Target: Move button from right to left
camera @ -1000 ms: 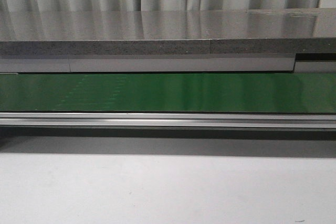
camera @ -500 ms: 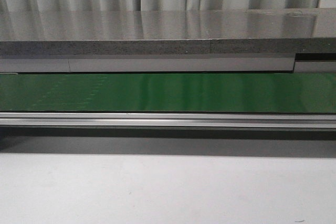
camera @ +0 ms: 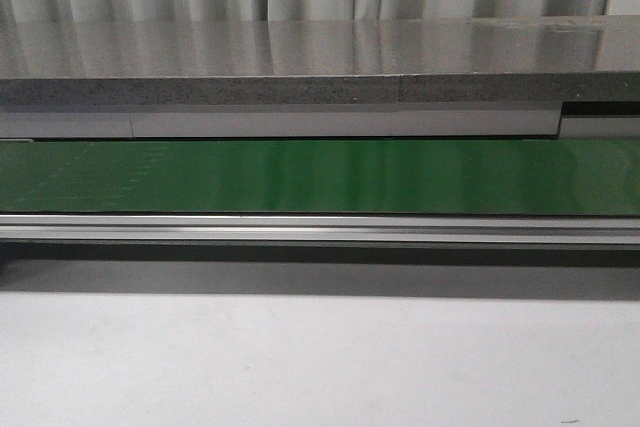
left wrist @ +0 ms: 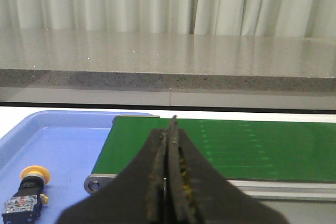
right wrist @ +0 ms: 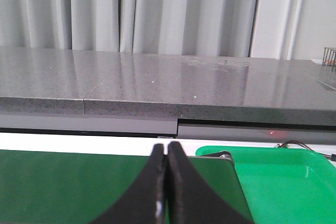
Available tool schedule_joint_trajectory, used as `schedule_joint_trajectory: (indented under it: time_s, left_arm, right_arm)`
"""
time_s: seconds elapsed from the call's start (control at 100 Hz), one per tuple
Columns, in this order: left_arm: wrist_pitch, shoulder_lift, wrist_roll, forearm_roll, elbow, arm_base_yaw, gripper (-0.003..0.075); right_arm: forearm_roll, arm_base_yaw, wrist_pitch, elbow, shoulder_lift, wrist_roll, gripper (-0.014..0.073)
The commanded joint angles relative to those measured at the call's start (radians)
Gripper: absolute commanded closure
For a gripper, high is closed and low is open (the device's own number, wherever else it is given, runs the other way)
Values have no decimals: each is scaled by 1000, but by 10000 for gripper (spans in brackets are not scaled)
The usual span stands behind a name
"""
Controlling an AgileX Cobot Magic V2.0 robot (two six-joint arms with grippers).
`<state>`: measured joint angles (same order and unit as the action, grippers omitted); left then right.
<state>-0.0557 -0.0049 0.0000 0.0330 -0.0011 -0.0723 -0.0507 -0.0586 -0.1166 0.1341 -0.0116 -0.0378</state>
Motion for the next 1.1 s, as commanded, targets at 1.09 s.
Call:
schedule_joint_trajectory:
  time_s: [1.09]
  left_arm:
    - [76,-31,-12,13,46,2,741]
  right_arm:
    - [6,-1,123,-8,-3,-1,661]
